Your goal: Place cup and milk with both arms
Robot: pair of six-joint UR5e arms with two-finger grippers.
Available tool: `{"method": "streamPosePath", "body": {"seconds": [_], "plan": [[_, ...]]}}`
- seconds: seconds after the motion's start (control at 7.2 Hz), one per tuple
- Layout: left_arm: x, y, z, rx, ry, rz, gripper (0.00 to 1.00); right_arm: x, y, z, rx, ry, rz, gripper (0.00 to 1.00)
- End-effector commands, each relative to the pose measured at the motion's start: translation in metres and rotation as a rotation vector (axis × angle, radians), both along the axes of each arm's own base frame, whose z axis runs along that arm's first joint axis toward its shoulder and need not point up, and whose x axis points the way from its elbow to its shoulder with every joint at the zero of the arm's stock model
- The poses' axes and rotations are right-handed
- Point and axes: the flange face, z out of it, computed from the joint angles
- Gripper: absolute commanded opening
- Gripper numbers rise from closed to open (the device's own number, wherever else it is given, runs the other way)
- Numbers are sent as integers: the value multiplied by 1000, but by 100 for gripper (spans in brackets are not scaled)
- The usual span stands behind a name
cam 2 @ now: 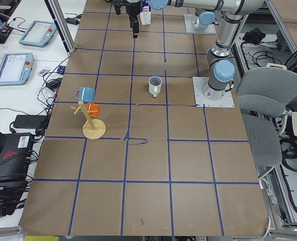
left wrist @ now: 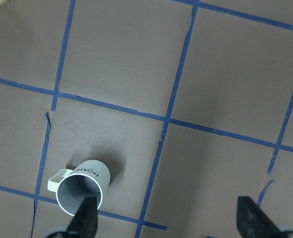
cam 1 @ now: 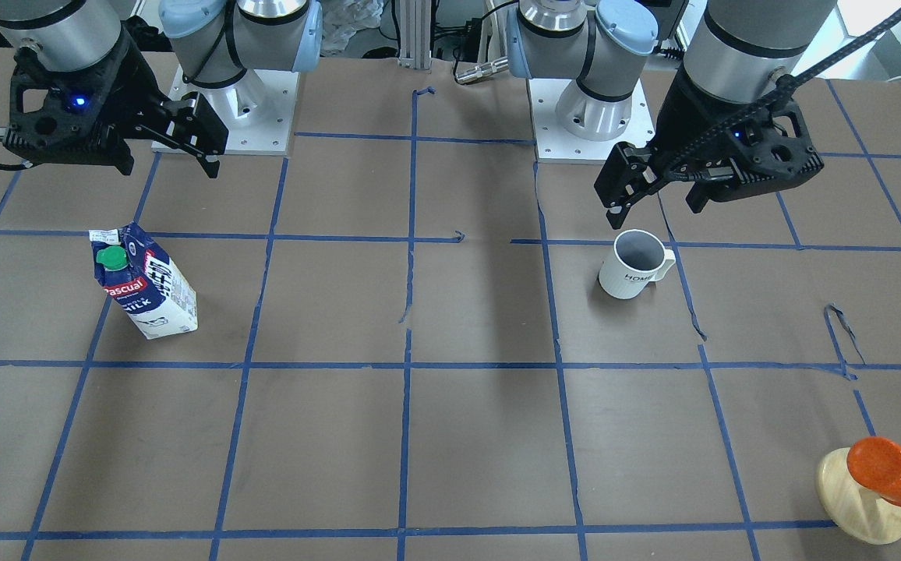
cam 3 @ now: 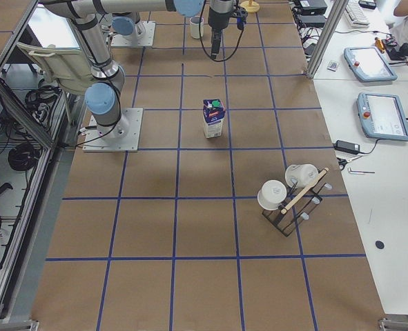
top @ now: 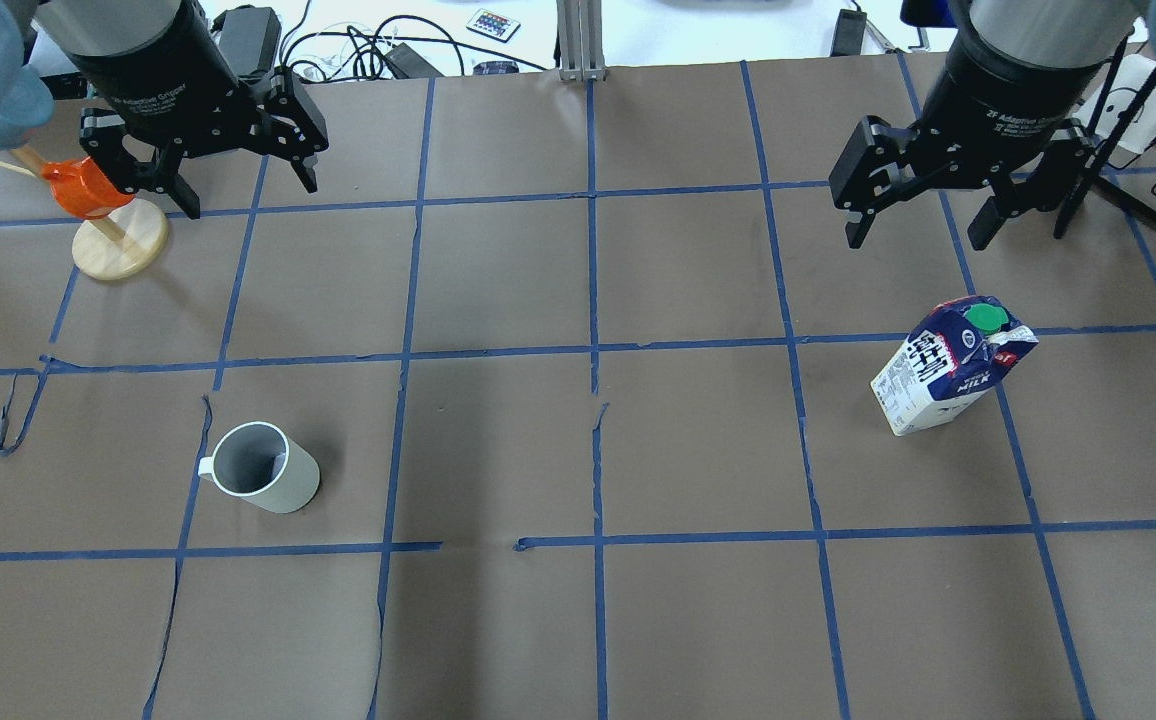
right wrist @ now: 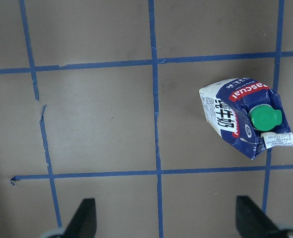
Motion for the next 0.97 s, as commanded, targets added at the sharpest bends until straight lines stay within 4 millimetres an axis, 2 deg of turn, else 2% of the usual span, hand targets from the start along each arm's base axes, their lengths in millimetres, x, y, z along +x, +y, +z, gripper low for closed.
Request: {"method": "streamPosePath", "body": {"seconds": [0.0, 0.14, 0.42, 0.69, 0.83], "plan": [[1, 0, -1, 2, 0, 1, 100, -1, -1, -4, 2, 4, -4, 100], [1, 0, -2, 5, 1, 1, 100, -13, -3, -11, 13, 4, -27, 100], [0, 0, -2, 3, 0, 0, 100, -58, -8, -19, 34, -2, -87, 100], [0, 0, -2, 5, 1, 0, 100, -104, -10, -28, 38, -22, -36, 100], [0, 0, -3, 8, 1, 0, 100, -119, -10, -33, 46, -21, -61, 100]]}}
